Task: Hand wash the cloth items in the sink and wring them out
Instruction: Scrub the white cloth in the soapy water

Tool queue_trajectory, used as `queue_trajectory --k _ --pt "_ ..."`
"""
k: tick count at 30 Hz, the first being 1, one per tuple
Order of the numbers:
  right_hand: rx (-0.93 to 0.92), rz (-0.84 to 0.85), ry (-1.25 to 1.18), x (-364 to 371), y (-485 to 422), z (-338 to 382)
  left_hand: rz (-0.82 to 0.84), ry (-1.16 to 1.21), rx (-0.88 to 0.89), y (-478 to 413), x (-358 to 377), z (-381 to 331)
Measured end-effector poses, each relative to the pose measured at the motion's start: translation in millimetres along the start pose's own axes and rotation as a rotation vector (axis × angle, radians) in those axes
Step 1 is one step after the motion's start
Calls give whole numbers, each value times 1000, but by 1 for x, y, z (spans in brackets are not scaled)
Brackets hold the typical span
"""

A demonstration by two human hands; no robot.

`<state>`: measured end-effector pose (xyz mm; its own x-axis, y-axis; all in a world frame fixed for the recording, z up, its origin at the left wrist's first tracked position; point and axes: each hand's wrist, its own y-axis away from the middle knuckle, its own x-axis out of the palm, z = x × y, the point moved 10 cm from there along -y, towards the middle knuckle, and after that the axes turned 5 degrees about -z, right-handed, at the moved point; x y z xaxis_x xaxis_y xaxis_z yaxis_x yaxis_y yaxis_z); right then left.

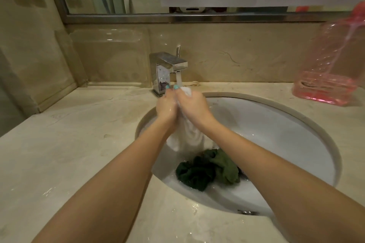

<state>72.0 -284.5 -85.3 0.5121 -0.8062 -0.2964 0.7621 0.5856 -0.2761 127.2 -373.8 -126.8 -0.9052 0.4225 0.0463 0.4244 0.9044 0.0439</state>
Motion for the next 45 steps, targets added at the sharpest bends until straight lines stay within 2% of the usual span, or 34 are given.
queue_trajectory --k 2,4,6,9,11,14,16,18,20,22,26,31,36,39,43,45 --pt "47 -154 -4 -19 -7 -6 15 -62 42 17 12 -9" --pt "214 -293 -146 -43 -13 -29 59 -115 85 41 32 -16" --pt "314 -347 -260 -55 -11 -45 115 -110 90 55 48 -16" --pt "255 -339 -246 -52 -2 -35 36 -172 131 42 36 -24" --pt "160 -265 -196 -38 4 -18 -52 -107 66 23 13 -21" --pt "96 -162 -96 -18 6 -2 -93 -61 4 15 -3 -14" --pt "131 -229 -81 -26 -2 -12 -64 -52 56 26 6 -18" --pt "246 -334 -166 -44 -14 -35 26 -57 98 41 25 -21" --pt "360 -354 -268 -54 -22 -59 150 -101 102 52 47 -22" --pt "393 -342 -367 -53 -24 -69 185 -188 205 54 56 -31" --pt "316 -328 -329 -35 -5 -48 4 -232 274 34 28 -39" --pt "52 -233 -140 -19 8 -3 -125 -232 154 0 -7 -18" --pt "128 -301 4 -45 -9 -22 57 -215 279 31 25 -39" --pt "141 -282 11 -59 -16 -34 204 -309 320 33 33 -34" --pt "31 -182 -37 -59 -18 -28 331 -378 193 19 20 -10" --pt "48 -145 -105 -59 -20 -25 370 -295 159 15 21 -10"
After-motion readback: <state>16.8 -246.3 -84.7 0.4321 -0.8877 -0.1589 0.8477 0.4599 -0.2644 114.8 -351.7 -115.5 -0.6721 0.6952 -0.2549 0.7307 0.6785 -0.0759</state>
